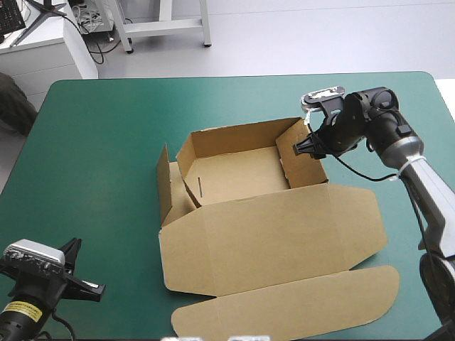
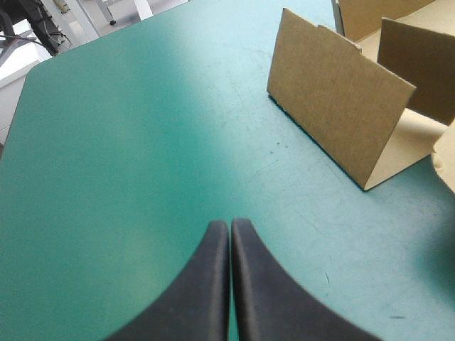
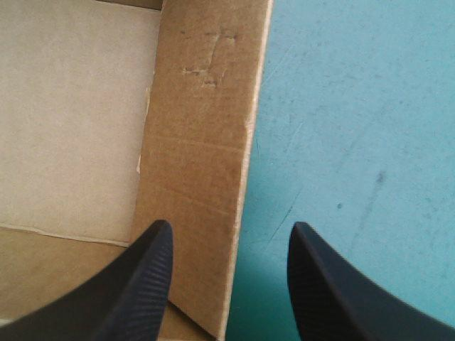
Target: Fold the box
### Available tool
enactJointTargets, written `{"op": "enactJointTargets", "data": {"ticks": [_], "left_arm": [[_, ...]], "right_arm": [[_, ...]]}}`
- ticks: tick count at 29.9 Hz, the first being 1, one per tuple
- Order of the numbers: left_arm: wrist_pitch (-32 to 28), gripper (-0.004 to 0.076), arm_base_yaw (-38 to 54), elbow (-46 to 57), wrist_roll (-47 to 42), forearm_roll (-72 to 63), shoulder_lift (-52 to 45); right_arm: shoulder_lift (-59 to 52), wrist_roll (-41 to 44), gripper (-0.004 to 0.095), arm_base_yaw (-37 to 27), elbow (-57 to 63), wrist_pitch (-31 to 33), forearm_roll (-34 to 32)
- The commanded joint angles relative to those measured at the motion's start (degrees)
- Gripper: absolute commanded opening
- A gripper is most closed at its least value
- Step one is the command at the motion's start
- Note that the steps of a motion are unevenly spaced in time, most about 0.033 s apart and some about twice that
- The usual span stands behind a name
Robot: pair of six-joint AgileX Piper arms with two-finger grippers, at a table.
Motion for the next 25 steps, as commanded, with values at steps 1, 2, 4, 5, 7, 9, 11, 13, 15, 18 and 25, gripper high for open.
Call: {"op": "enactJointTargets", "data": {"ticks": [1, 2, 4, 5, 7, 9, 11, 13, 15, 18, 25], "left_arm": [[-3.9, -0.0010, 0.1, -1.5, -0.3, 0.0, 0.7], [-3.9, -0.0010, 0.1, -1.5, -0.3, 0.0, 0.7], [-3.9, -0.0010, 0.1, -1.5, -0.3, 0.0, 0.7], [-3.9, -0.0010, 0.1, -1.5, -0.3, 0.0, 0.7], [-3.9, -0.0010, 0.1, -1.5, -0.3, 0.0, 0.7], [-3.9, -0.0010, 0.1, -1.5, -0.3, 0.0, 0.7], [-3.9, -0.0010, 0.1, -1.5, -0.3, 0.0, 0.7], [-3.9, -0.0010, 0.1, -1.5, -0.3, 0.0, 0.7], [-3.9, -0.0010, 0.1, -1.5, -0.3, 0.0, 0.7], [-3.9, -0.0010, 0.1, -1.5, -0.3, 0.0, 0.7], [-4.1, -0.0010, 0.1, -1.5, -0.5, 0.0, 0.7]], "right_arm": [[0.3, -0.6, 0.0467, -0.1, -1.2, -2.2, 0.1], [0.8, -0.6, 0.0467, -0.1, -1.2, -2.2, 0.1], [2.7, -0.6, 0.0467, -0.1, -1.2, -2.2, 0.1], [3.7, -0.3, 0.0466, -0.1, -1.2, -2.2, 0.1], [5.6, -0.3, 0.0466, -0.1, -1.2, -2.3, 0.1], [7.1, 0.5, 0.0463, -0.1, -1.2, -3.3, 0.2], [8.2, 0.6, 0.0442, -0.1, -1.2, -4.7, 1.0], [9.1, 0.6, 0.0393, -0.1, -1.2, -6.3, 2.5], [9.8, 0.4, 0.0341, -0.1, -1.2, -7.0, 3.1], [10.2, 0.2, 0.0252, -0.1, -1.2, -7.1, 3.2], [10.2, 0.3, -0.0017, -0.1, -1.3, -5.1, 2.7]]}}
